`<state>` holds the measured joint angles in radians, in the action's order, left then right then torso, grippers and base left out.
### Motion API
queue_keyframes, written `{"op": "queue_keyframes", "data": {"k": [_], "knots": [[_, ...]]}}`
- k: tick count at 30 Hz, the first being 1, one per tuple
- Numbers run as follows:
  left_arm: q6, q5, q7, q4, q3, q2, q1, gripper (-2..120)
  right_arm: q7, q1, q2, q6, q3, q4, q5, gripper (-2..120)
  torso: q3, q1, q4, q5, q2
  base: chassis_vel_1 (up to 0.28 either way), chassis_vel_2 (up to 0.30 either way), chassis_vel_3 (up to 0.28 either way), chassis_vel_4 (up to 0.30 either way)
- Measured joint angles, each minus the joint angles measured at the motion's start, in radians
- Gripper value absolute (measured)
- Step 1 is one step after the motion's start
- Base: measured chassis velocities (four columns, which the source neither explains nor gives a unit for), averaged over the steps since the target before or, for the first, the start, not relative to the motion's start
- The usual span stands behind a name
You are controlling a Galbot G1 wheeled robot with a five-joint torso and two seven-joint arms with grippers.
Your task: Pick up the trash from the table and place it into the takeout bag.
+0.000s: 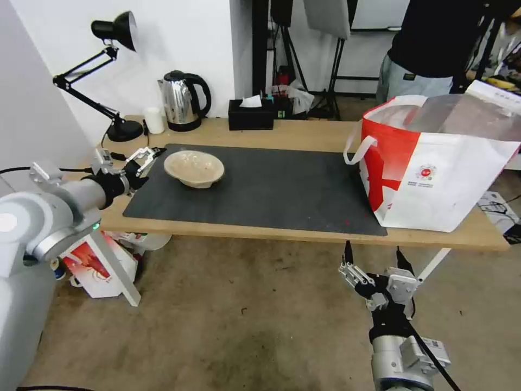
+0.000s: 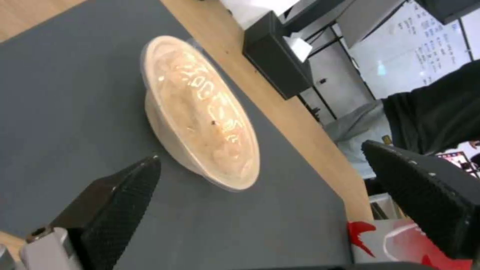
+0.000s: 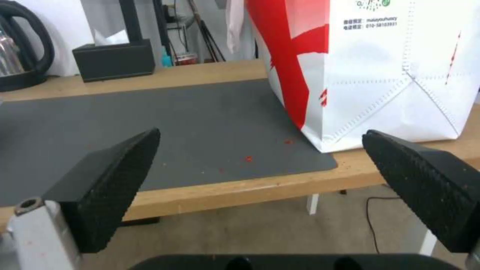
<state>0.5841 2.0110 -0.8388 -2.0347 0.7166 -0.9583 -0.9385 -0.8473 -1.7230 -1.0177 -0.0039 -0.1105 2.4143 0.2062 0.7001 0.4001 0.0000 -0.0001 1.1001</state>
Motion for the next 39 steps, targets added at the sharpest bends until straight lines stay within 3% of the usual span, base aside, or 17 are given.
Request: {"op": "queue_keyframes", "data": {"k": [13, 32, 39], "knots": [[0.001, -0.054, 0.007, 0.100, -0.074, -0.015, 0.080, 100, 0.000, 0.000, 0.000, 0.000, 0.000, 0.000, 0.000, 100, 0.000, 0.000, 0.0000, 0.0000, 0.000, 0.000, 0.000, 0.000, 0.000], [0.002, -0.197, 0.017, 0.370, -0.256, -0.088, 0.280, 100, 0.000, 0.000, 0.000, 0.000, 0.000, 0.000, 0.000, 100, 0.000, 0.000, 0.0001, 0.0001, 0.000, 0.000, 0.000, 0.000, 0.000], [0.006, -0.228, 0.025, 0.428, -0.286, -0.110, 0.312, 100, 0.000, 0.000, 0.000, 0.000, 0.000, 0.000, 0.000, 100, 0.000, 0.000, 0.0000, 0.0001, 0.000, 0.000, 0.000, 0.000, 0.000]]}}
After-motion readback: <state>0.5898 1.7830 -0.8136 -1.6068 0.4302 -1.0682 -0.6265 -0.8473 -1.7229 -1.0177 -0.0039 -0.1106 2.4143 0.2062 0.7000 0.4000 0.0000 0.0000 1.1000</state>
